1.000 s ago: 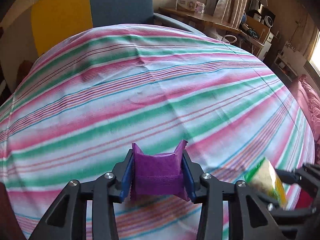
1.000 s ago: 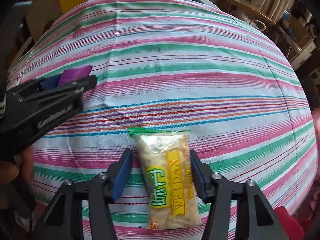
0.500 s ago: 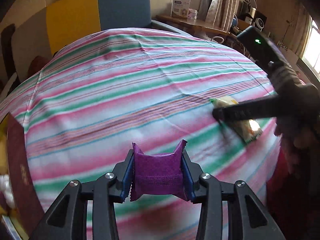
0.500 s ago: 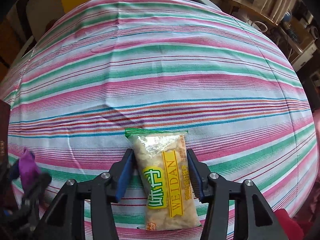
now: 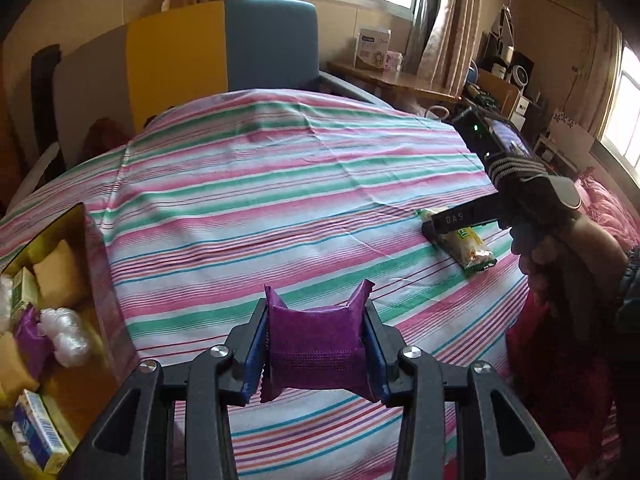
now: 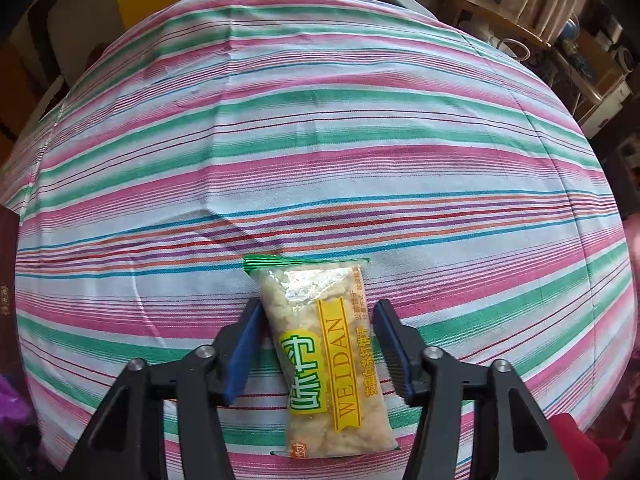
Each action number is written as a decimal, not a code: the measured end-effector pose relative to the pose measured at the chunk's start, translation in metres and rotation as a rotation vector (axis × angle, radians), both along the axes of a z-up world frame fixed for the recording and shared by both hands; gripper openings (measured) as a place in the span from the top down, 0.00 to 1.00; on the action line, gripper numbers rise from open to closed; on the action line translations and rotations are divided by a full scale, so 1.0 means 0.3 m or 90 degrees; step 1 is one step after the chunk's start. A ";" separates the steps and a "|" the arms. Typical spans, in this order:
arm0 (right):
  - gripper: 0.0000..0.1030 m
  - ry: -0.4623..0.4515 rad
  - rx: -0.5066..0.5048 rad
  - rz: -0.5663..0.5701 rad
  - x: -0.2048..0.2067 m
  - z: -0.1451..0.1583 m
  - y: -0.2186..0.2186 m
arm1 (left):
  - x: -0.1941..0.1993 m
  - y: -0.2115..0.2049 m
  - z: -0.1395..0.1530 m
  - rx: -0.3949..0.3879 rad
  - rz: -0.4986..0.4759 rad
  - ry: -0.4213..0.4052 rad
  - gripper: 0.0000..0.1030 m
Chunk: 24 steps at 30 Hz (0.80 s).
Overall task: Organize objects
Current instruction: 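Carry the purple packet into the gold tray with the left gripper and release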
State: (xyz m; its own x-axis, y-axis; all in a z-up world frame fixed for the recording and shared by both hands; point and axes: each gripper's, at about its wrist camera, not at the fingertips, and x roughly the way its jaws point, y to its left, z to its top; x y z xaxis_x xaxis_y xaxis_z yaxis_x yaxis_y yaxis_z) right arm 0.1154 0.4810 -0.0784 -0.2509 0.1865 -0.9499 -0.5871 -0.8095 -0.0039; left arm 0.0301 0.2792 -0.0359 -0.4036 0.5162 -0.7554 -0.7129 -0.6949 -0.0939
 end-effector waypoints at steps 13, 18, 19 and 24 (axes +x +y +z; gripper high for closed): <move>0.54 -0.003 0.015 0.000 0.005 -0.009 -0.017 | -0.100 -0.377 0.095 0.048 0.139 0.002 0.59; 0.54 -0.009 0.026 0.003 -0.008 -0.013 -0.022 | -0.153 -0.548 0.034 0.026 0.211 -0.026 0.59; 0.54 -0.009 0.027 0.004 -0.005 -0.012 -0.020 | -0.161 -0.574 0.016 0.022 0.221 -0.037 0.59; 0.54 -0.011 0.032 0.004 -0.002 -0.007 -0.028 | -0.175 -0.638 -0.057 0.008 0.244 -0.065 0.59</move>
State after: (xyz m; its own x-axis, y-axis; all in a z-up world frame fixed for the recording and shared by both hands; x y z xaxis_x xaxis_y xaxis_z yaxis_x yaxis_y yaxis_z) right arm 0.1147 0.4726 -0.0805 -0.2364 0.2326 -0.9434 -0.5816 -0.8116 -0.0544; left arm -0.0223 0.0879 -0.0528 -0.4916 0.3525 -0.7963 -0.3887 -0.9071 -0.1616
